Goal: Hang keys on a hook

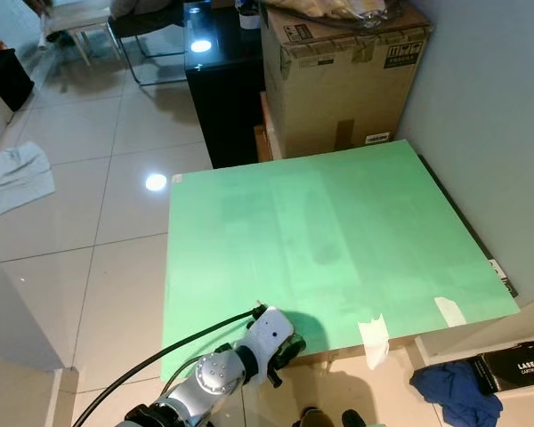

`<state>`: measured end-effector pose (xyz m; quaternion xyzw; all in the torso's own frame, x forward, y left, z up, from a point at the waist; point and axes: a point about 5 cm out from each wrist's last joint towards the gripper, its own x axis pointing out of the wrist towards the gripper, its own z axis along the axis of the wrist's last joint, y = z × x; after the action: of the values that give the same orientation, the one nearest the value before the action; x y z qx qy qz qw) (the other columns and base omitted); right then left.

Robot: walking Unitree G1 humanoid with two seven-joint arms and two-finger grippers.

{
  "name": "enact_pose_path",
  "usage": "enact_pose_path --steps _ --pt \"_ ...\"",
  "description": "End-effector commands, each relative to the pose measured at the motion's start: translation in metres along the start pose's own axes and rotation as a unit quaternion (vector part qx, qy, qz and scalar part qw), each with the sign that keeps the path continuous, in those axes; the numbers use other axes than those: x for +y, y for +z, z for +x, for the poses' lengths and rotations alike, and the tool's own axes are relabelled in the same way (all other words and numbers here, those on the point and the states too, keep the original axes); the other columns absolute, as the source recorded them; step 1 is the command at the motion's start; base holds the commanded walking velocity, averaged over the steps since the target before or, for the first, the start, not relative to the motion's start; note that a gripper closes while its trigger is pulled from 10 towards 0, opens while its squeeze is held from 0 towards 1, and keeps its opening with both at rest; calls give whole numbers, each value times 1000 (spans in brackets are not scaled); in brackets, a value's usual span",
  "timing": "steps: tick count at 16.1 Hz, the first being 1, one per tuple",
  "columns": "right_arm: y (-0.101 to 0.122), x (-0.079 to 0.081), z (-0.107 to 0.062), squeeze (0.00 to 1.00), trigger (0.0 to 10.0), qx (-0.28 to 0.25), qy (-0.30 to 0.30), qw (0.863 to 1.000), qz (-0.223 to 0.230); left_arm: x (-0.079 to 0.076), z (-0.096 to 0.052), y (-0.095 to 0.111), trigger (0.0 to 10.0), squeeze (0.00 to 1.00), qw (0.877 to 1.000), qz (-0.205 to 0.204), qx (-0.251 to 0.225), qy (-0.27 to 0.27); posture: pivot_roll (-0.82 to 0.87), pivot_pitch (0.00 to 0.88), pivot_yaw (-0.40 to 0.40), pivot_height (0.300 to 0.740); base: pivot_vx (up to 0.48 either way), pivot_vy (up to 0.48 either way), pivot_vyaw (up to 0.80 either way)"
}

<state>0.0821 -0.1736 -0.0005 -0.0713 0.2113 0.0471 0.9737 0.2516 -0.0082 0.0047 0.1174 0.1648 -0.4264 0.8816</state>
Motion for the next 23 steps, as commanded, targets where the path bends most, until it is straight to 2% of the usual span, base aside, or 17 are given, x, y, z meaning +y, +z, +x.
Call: enact_pose_path --steps 1,7,8,9,14,23 --pt "-2 3 -6 0 10000 7 0 1000 5 -19 17 28 10000 0 999 -1 -28 -29 -393 257 127 740 0 0 0" --pt "-2 6 -7 0 10000 9 1 1000 4 -27 16 19 10000 0 999 18 -10 -32 -397 250 133 740 0 0 0" --pt "-1 6 -7 0 10000 9 2 1000 3 -28 16 17 3686 0 999 25 -2 -34 -398 248 132 740 0 0 0" --pt "-1 7 -7 0 10000 9 2 1000 3 -28 16 16 0 0 999 26 0 -35 -399 246 131 740 0 0 0" --pt "3 9 -8 0 10000 7 4 1000 2 -30 15 12 0 0 997 55 10 -47 -397 244 131 740 0 0 0" --pt "6 9 -9 0 10000 10 3 1000 3 -29 15 16 0 0 998 49 -4 -49 -400 256 128 740 0 0 0"
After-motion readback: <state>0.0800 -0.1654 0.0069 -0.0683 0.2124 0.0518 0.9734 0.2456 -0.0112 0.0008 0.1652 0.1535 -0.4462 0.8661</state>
